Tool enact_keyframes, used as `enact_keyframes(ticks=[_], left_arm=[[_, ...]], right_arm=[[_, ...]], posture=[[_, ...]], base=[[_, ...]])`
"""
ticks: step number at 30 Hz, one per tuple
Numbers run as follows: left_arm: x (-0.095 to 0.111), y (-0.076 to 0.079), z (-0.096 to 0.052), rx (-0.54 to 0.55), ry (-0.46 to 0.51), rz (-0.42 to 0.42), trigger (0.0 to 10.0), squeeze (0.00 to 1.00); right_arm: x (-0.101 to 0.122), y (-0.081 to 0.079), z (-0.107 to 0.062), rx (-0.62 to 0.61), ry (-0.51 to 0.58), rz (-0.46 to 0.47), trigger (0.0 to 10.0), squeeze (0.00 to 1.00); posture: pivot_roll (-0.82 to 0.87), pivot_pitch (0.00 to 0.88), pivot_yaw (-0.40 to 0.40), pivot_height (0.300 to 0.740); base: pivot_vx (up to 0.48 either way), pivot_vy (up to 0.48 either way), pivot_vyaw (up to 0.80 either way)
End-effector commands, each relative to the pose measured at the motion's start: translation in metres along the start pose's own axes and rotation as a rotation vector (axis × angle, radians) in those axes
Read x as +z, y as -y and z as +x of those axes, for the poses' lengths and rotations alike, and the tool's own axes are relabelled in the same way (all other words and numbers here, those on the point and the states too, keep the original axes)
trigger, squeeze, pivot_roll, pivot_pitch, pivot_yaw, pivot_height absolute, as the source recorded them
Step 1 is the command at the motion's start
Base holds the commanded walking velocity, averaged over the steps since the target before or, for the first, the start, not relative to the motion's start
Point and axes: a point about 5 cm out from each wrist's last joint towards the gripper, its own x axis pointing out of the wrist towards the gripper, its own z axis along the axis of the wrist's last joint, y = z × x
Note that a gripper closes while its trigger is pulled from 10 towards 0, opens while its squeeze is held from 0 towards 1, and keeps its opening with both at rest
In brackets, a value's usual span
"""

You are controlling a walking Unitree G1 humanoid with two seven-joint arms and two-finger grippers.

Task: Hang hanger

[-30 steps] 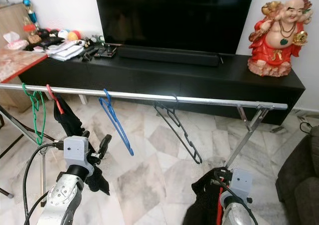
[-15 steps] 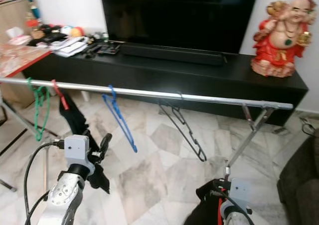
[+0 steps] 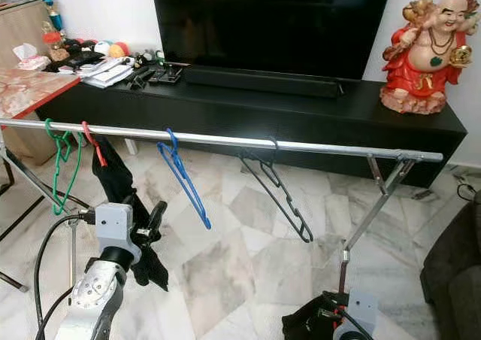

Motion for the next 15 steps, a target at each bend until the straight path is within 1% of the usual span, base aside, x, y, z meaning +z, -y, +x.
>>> enact_keyframes(ticks=[1, 15], left_arm=[[0.0041, -0.0008, 0.0021, -0.001, 0.014, 0.0, 10.0, 0.0], [0.0041, -0.0008, 0.0021, -0.001, 0.014, 0.0, 10.0, 0.0]], right_arm=[[0.0064, -0.0031, 0.0021, -0.001, 0.033, 0.015, 10.0, 0.0], [0.0064, -0.0031, 0.0021, -0.001, 0.033, 0.015, 10.0, 0.0]], posture=[[0.01, 0.018, 0.034, 0.74], [0.01, 0.018, 0.034, 0.74]], base=[[0.0, 0.0, 0.0], [0.0, 0.0, 0.0]])
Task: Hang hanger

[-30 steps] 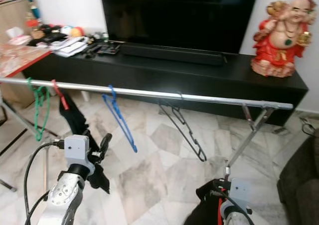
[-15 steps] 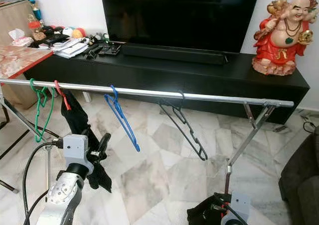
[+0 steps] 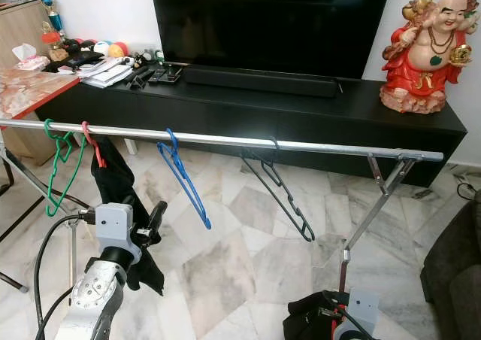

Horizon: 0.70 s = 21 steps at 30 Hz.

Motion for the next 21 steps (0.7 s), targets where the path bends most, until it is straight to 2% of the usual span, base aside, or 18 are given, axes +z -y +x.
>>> enact_keyframes(ticks=[1, 16, 21], left_arm=[[0.0041, -0.0008, 0.0021, -0.001, 0.014, 0.001, 10.0, 0.0], [0.0043, -0.0007, 0.0021, -0.002, 0.015, 0.001, 10.0, 0.0], [0.0051, 0.004, 0.0011, -0.018, 0.025, -0.007, 10.0, 0.0]], right_arm=[[0.0057, -0.0029, 0.0021, 0.0, 0.026, 0.016, 10.0, 0.0], [0.0057, -0.0029, 0.0022, -0.001, 0.026, 0.018, 10.0, 0.0], [0.0083, -0.0005, 0.0025, -0.006, 0.04, -0.001, 10.0, 0.0]], posture=[[0.01, 0.018, 0.034, 0.74], [0.01, 0.018, 0.034, 0.74], [0.01, 0.019, 0.023, 0.74]], base=[[0.0, 0.0, 0.0], [0.0, 0.0, 0.0], [0.407, 0.0, 0.0]])
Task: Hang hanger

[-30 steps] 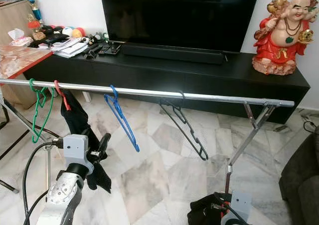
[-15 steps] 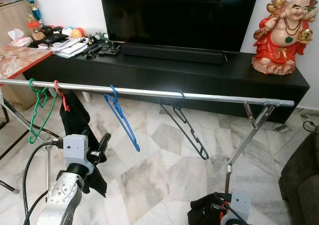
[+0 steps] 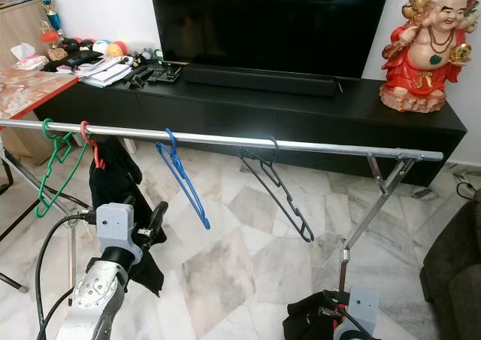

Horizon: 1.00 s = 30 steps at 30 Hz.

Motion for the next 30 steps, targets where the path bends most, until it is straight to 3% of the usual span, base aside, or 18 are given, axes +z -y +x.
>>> enact_keyframes(ticks=[1, 11, 30], left_arm=[[0.0055, 0.0014, 0.0012, -0.01, 0.025, 0.001, 10.0, 0.0], [0.005, 0.0023, 0.0009, -0.011, 0.026, -0.008, 10.0, 0.0], [0.0016, 0.0016, -0.0065, 0.009, 0.002, 0.009, 10.0, 0.0]], right_arm=[[0.007, -0.0006, 0.0025, -0.003, 0.028, 0.003, 10.0, 0.0], [0.0085, -0.002, 0.0031, 0.003, 0.035, 0.005, 10.0, 0.0], [0.0054, -0.0012, 0.0019, 0.007, 0.025, 0.002, 10.0, 0.0]], posture=[[0.01, 0.019, 0.023, 0.74], [0.01, 0.017, 0.023, 0.74], [0.01, 0.03, 0.017, 0.74]], base=[[0.48, 0.0, 0.0], [0.452, 0.0, 0.0], [0.0, 0.0, 0.0]])
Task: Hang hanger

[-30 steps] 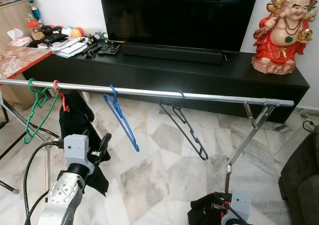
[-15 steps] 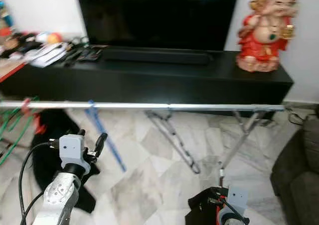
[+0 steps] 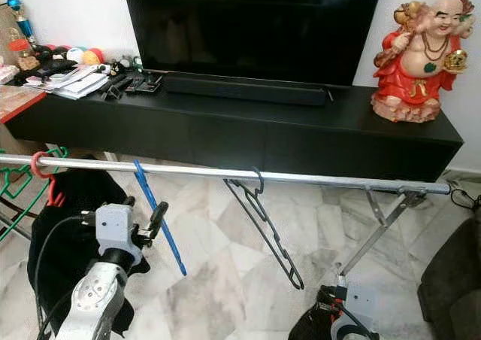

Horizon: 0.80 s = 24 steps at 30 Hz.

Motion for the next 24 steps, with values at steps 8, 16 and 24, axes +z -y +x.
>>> enact_keyframes(ticks=[8, 16, 24], left_arm=[[-0.005, -0.011, 0.016, 0.124, -0.154, -0.043, 10.0, 0.0], [-0.001, 0.012, 0.059, 0.007, -0.244, -0.017, 10.0, 1.0], [0.01, 0.021, 0.082, 0.131, -0.308, 0.018, 10.0, 0.69]], right_arm=[[0.003, 0.002, 0.001, -0.001, 0.012, -0.004, 10.0, 0.0], [0.005, -0.003, 0.002, 0.015, 0.013, -0.016, 10.0, 0.0], [0.007, -0.006, 0.003, 0.032, 0.025, -0.02, 10.0, 0.0]], posture=[[0.02, 0.031, 0.008, 0.74], [0.0, 0.027, 0.006, 0.74], [-0.02, 0.027, 0.009, 0.74]], base=[[0.0, 0.0, 0.0], [0.0, 0.0, 0.0], [0.0, 0.0, 0.0]])
